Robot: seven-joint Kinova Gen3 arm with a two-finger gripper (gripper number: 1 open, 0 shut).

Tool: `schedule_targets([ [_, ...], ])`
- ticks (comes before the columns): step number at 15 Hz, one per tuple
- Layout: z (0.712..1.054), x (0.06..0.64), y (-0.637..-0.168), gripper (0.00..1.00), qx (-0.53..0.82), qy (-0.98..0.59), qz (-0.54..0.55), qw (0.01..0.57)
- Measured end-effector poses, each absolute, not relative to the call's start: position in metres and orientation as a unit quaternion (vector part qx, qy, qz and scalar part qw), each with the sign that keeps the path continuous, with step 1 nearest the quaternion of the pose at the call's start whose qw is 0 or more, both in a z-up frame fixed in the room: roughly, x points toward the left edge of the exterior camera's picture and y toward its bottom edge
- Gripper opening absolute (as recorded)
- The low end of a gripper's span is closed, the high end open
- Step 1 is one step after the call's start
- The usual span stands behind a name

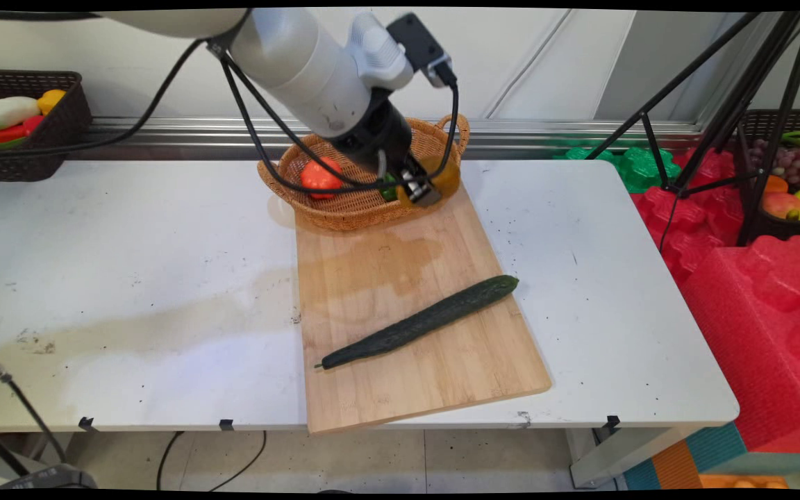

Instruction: Place the picked object on the cutting board

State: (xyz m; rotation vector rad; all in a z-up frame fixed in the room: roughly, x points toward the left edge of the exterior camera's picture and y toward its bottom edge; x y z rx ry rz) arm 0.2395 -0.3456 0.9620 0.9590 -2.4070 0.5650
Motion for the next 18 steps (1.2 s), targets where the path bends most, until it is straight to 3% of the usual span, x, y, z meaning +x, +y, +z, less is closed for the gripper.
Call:
schedule_targets([
  [18, 0.851, 0.223, -0.395, 0.00, 0.314, -0.920, 0.157, 0.173],
])
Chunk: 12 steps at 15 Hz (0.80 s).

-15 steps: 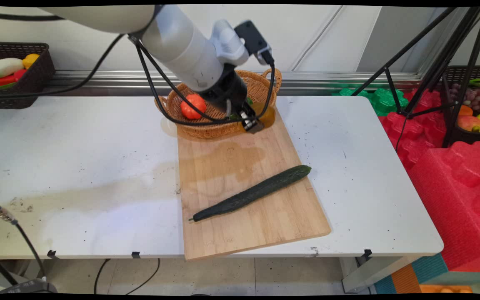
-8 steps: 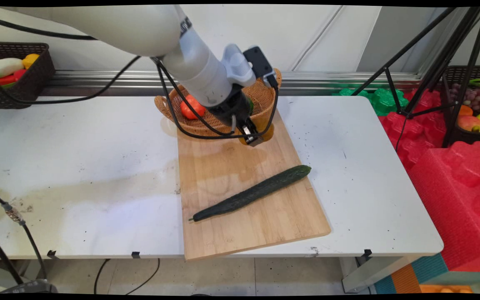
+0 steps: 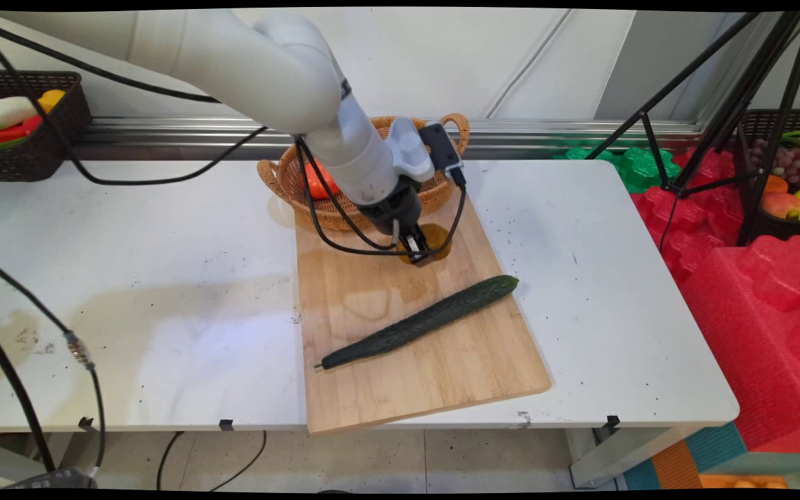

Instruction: Place the picked object on the cutting board

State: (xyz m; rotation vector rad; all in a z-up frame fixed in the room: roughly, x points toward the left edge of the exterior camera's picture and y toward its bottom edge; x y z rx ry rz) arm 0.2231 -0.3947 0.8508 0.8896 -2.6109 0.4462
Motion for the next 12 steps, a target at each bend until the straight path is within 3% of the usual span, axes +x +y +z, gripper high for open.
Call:
schedule_targets([
  [9, 0.818, 0.219, -0.410, 0.00, 0.300, -0.927, 0.142, 0.177],
  [10, 0.818, 0.219, -0.411, 1.00, 0.299, -0.927, 0.142, 0.178],
  [12, 0.818, 0.219, -0.411, 1.00, 0.298, -0.926, 0.142, 0.182],
])
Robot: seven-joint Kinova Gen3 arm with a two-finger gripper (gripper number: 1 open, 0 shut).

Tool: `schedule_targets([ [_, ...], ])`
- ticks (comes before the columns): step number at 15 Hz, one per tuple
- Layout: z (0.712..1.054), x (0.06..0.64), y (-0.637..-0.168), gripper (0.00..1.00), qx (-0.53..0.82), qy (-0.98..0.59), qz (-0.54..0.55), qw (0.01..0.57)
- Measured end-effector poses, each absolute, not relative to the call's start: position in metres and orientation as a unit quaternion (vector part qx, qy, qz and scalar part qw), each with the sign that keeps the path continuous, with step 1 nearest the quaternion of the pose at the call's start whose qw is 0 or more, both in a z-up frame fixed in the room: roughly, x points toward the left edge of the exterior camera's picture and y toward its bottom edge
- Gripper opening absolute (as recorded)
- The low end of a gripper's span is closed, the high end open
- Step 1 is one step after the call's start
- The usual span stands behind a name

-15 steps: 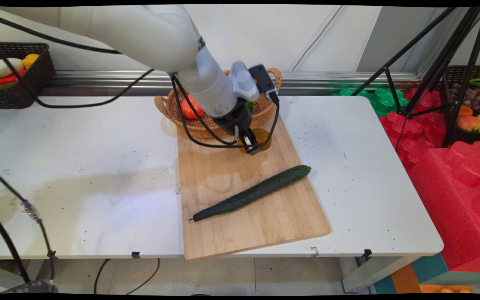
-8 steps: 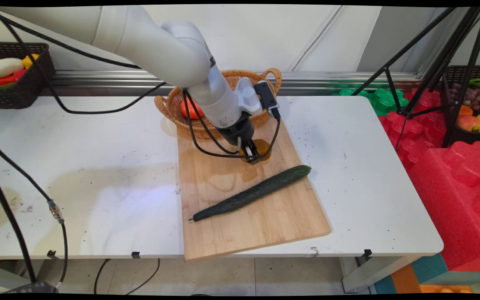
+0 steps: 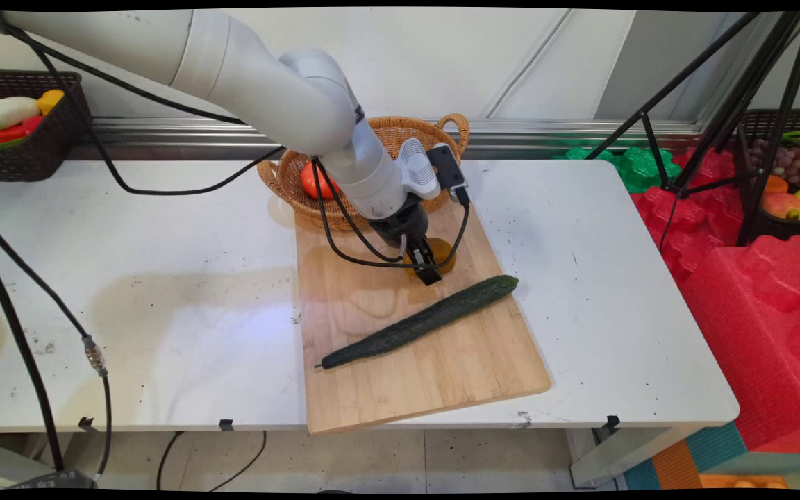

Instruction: Place the picked object on the cutting board

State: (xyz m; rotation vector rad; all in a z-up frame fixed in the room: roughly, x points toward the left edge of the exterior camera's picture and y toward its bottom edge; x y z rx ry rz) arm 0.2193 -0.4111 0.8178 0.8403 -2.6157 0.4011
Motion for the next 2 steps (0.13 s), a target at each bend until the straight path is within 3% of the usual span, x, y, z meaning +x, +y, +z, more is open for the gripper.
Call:
schedule_targets([
  [2, 0.8194, 0.2204, -0.4111, 1.00, 0.295, -0.926, 0.143, 0.186],
])
